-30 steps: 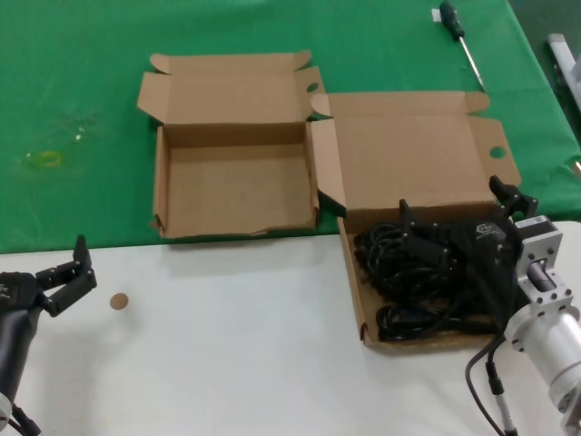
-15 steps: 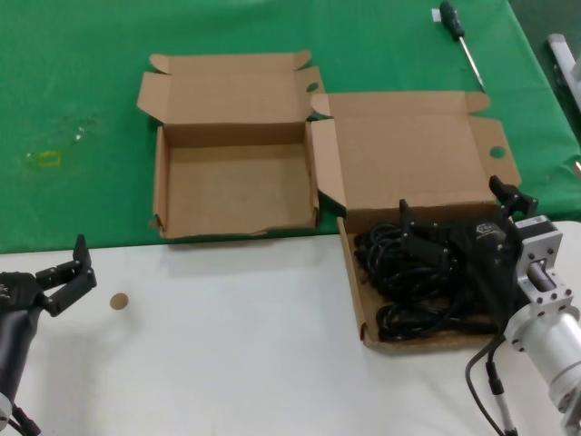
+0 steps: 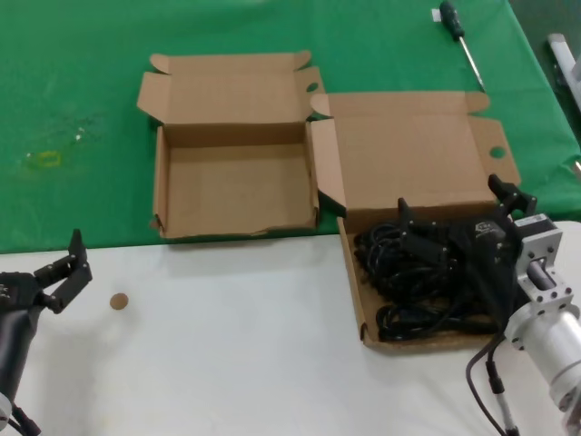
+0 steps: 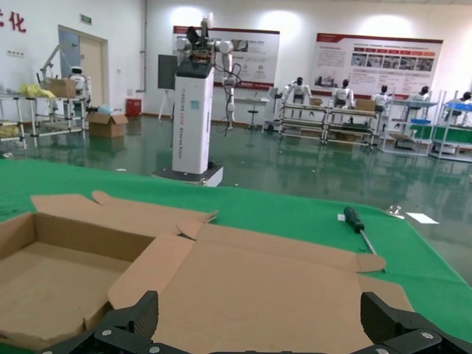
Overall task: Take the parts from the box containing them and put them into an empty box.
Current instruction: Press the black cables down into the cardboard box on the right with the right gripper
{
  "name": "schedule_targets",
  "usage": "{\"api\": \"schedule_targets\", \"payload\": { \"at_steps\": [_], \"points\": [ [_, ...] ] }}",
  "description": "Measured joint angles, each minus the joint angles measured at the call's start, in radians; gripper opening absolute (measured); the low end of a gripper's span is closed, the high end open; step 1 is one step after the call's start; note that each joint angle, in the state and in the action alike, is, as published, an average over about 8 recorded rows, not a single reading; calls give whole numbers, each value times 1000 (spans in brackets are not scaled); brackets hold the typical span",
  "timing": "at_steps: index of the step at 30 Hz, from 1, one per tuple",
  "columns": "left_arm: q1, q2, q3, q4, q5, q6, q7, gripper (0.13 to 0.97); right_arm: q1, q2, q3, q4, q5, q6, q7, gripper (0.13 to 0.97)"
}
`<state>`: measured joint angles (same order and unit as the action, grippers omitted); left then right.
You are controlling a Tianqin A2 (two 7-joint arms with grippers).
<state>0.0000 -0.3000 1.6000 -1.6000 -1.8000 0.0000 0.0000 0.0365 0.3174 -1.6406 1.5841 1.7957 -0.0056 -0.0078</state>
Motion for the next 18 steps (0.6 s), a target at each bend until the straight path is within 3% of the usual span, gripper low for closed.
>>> {"api": "schedule_targets", "payload": {
  "at_steps": [8, 18],
  "points": [
    [0, 0, 0, 0, 0, 0, 0, 758, 2, 138, -103, 40, 105, 79, 8, 966],
    [0, 0, 0, 0, 0, 0, 0, 549, 51, 424, -259, 75, 236, 87, 18, 966]
  ]
}}
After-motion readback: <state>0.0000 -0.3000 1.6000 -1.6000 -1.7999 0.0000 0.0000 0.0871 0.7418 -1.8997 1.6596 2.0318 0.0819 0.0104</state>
